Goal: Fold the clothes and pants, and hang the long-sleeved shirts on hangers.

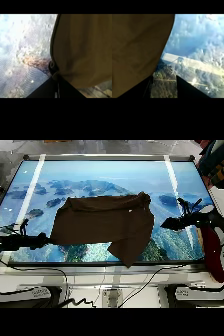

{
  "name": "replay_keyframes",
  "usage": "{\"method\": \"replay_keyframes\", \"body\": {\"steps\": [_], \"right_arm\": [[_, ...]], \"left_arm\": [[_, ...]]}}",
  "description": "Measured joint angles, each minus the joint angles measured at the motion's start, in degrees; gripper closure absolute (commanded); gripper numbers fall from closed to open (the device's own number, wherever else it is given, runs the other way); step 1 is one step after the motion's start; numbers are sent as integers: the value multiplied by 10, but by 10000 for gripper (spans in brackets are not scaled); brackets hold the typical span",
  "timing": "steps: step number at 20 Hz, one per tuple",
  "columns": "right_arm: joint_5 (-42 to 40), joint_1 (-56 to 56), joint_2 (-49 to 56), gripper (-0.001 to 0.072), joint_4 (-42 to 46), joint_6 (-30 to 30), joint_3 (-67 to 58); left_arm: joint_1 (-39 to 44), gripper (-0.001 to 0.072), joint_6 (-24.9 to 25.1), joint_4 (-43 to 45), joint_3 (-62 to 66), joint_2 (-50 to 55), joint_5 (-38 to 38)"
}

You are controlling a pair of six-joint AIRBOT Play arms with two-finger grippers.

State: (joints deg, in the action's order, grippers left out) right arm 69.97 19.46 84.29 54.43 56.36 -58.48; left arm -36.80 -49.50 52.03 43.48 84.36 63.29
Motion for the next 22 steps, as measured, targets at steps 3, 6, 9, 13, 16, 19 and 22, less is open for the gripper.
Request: {"method": "replay_keyframes", "body": {"steps": [3,6,9,13,16,19,22], "right_arm": [[-14,-3,1,305,-5,9,41],[-19,-5,1,296,-37,13,102],[-21,-6,1,304,-100,0,162],[-55,-26,1,536,-170,-19,209],[-110,-60,0,698,-203,-35,213],[-128,-80,-17,699,-223,-46,183],[-108,-87,-73,699,-214,-47,125]], "left_arm": [[18,689,5,-3,0,1,-6],[38,689,7,-5,0,1,-7],[54,689,9,-13,0,2,-8],[62,689,9,-68,3,2,-14],[64,691,9,-119,12,-3,-2],[64,691,9,-140,31,-37,16],[63,690,9,-152,75,-117,29]]}}
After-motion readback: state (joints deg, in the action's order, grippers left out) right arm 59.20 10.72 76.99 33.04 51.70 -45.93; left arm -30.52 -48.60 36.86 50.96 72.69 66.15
